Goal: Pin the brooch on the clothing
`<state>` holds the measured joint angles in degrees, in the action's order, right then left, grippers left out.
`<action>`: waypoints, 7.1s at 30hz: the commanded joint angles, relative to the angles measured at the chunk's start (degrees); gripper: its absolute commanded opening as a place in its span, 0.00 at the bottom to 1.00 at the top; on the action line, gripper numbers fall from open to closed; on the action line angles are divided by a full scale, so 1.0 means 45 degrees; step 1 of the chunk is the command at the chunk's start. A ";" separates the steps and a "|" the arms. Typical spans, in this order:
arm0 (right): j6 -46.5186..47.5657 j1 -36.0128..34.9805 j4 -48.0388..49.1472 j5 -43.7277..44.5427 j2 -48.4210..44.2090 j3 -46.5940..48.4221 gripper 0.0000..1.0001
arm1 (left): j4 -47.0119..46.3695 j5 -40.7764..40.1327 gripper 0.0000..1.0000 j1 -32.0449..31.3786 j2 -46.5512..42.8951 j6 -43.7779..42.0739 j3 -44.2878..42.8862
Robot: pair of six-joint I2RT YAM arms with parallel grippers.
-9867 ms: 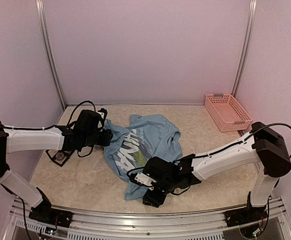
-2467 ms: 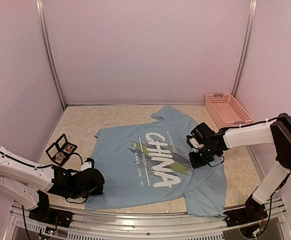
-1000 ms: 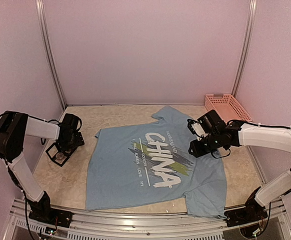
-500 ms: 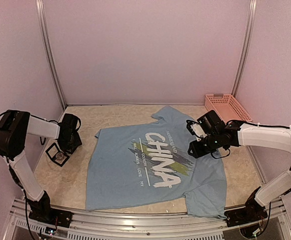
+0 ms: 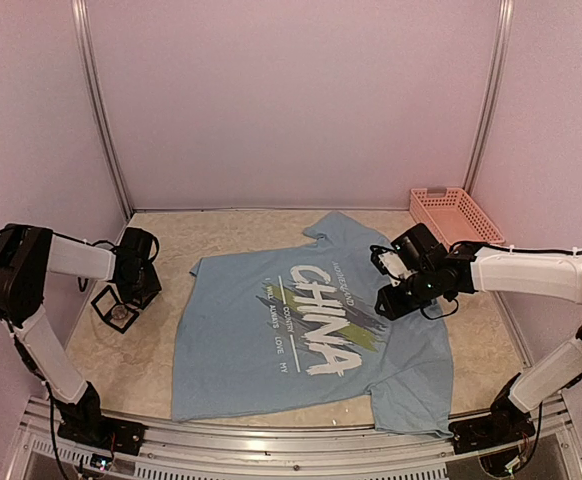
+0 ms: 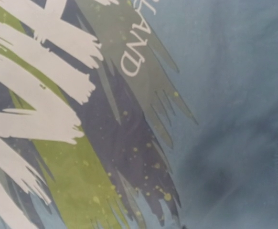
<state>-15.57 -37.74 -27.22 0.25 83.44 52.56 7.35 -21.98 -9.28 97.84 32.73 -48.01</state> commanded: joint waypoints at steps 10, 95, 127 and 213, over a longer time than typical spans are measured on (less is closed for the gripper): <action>0.0304 -0.0149 -0.0339 -0.0387 -0.0139 -0.0042 0.33 | -0.0002 0.0791 0.66 0.0091 0.0395 -0.0171 -0.0058; 0.1417 -0.0306 0.3184 -0.5877 -0.4939 0.0788 0.30 | 0.0400 0.1581 0.00 -0.8115 -0.6949 -0.3558 -0.3309; -0.0099 -0.4134 1.0494 -0.9219 -0.4268 0.1179 0.08 | -0.2120 0.5262 0.00 -1.4519 -0.5071 -0.6597 -0.6597; 0.0587 -0.6516 1.7131 -0.6060 -0.4380 -0.0619 0.00 | -1.2928 0.5160 0.00 -1.5517 -0.4434 -0.9078 -0.2324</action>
<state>-14.41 -66.28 52.90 -27.62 64.82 48.86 -50.52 3.70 -78.85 79.15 -7.16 -59.13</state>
